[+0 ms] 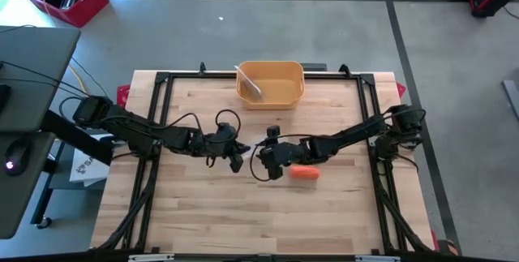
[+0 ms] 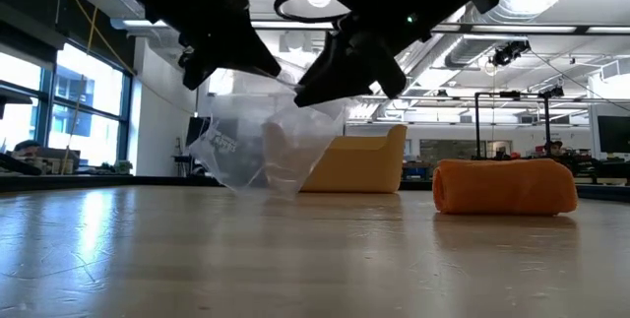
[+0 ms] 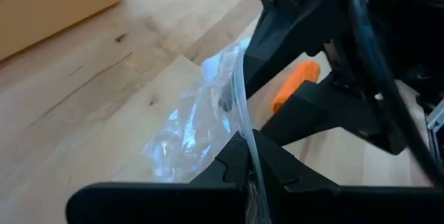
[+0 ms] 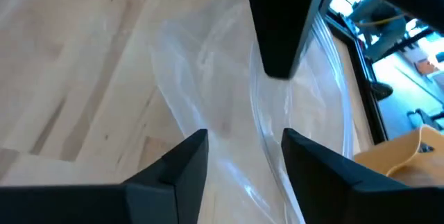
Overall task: Roll bandage
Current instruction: Put the rolled orange bandage into the transparent zip bag
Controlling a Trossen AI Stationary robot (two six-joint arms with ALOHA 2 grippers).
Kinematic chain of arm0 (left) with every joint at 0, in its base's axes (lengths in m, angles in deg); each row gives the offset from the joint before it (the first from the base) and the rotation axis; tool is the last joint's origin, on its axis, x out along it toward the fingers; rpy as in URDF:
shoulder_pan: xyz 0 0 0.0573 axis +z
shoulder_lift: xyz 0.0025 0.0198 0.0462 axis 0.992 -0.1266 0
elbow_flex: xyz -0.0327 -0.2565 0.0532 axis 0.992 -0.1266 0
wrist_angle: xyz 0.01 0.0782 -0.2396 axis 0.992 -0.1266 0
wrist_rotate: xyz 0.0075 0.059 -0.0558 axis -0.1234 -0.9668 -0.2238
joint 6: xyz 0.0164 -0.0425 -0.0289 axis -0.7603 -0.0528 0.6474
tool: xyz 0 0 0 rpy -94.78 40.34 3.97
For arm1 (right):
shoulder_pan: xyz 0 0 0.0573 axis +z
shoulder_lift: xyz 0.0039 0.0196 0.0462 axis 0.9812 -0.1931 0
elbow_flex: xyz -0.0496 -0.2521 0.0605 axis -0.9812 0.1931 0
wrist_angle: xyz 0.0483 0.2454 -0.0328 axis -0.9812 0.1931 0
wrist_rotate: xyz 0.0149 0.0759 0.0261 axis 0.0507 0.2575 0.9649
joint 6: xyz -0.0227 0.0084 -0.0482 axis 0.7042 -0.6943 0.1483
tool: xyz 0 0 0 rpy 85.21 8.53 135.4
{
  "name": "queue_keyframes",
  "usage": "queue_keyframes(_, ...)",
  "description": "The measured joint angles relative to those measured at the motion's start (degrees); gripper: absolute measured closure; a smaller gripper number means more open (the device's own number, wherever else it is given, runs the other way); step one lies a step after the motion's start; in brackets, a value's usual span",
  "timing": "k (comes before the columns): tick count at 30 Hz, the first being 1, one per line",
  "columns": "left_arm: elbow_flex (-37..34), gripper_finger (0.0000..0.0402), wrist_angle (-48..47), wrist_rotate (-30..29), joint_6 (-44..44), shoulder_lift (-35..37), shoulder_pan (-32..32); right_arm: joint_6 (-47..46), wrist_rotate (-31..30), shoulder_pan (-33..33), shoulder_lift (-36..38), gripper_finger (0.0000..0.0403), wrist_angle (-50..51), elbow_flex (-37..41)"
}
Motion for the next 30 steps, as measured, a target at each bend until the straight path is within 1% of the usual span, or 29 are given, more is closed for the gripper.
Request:
queue_keyframes(2,0.0,0.0402,0.0,0.18,-0.02,0.0,0.03,-0.38,-0.25,-0.08,0.0,0.0233,0.5,0.0)
queue_keyframes(4,0.0,0.0401,0.01,0.54,-0.01,0.0,0.0,-0.45,-0.08,-0.07,0.0,0.0257,0.68,0.0)
queue_keyframes(6,0.0,0.0401,0.0,0.97,-0.02,0.0,0.0,-0.57,-0.07,0.11,0.0,0.0296,0.77,0.0)
queue_keyframes(9,0.0,0.0401,-0.04,1.09,-0.58,0.0,0.0,-0.56,-0.09,0.39,-0.02,0.0374,1.0,0.0)
queue_keyframes(10,0.0,0.0401,-0.06,1.09,-0.92,0.0,0.0,-0.43,-0.09,0.39,-0.02,0.0387,1.14,0.0)
queue_keyframes(14,0.0,0.0401,-0.08,1.05,-2.46,0.0,0.0,-0.45,0.35,0.52,-0.02,0.0396,1.8,0.0)
queue_keyframes(17,-0.02,0.0395,0.16,0.76,-4.31,0.0,0.05,2.08,4.03,0.65,-0.02,0.04,2.92,-0.04)
queue_keyframes(21,-0.01,0.0359,0.93,-0.01,-6.55,0.0,0.21,3.17,7.25,1.11,-0.08,0.0402,3.85,-0.04)
queue_keyframes(25,0.0,0.0311,3.33,-0.15,-10.06,0.02,0.96,3.1,7.52,1.2,-0.09,0.0402,3.9,-0.02)
queue_keyframes(28,-0.01,0.0287,6.32,2.53,-15.46,0.04,1.4,3.25,7.5,1.18,-0.09,0.0402,3.85,0.0)
queue_keyframes(30,0.0,0.028,6.77,4.59,-19.72,0.02,1.44,3.3,7.48,1.15,-0.09,0.0402,3.79,0.0)
